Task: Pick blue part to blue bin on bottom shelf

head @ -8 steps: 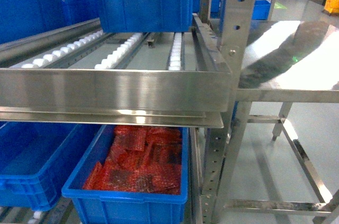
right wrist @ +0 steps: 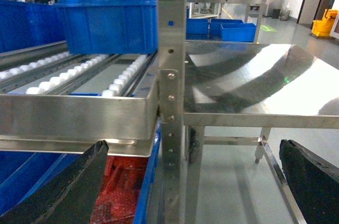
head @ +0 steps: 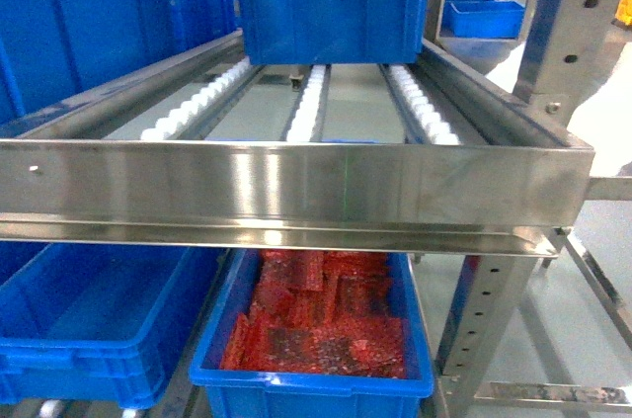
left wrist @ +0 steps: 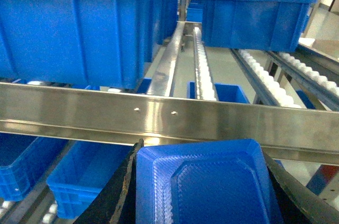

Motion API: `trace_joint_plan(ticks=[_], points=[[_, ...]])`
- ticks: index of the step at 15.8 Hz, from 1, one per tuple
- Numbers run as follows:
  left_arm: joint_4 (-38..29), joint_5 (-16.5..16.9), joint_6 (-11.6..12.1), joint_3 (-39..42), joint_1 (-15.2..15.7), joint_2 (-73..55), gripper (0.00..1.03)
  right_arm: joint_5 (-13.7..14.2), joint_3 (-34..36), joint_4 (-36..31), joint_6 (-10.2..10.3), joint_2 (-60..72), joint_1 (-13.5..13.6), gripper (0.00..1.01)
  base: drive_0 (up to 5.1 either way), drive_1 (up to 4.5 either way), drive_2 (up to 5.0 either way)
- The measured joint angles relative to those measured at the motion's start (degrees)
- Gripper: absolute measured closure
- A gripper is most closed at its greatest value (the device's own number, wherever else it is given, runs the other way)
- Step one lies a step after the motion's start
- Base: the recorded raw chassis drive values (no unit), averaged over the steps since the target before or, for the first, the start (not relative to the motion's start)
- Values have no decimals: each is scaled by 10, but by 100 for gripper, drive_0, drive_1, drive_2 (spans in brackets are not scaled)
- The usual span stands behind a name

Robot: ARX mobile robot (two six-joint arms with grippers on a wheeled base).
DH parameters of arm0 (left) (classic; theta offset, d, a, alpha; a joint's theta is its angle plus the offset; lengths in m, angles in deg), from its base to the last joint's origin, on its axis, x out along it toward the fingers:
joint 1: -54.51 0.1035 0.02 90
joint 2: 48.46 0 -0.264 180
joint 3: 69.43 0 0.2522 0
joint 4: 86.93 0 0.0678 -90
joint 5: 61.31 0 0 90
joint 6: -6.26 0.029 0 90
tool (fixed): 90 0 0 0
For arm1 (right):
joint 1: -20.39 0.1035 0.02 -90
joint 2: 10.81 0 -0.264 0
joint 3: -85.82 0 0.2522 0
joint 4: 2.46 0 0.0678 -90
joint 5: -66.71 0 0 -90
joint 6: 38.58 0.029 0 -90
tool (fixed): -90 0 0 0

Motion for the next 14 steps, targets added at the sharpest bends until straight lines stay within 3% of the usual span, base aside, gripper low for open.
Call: trace_joint_plan(ticks=[13,14], points=[[1,0,0,0,0,0,59,0,0,2,0,0,0,3,-501,253,228],[-2,0,0,0,0,0,59,0,0,2,0,0,0,3,0,0,0]])
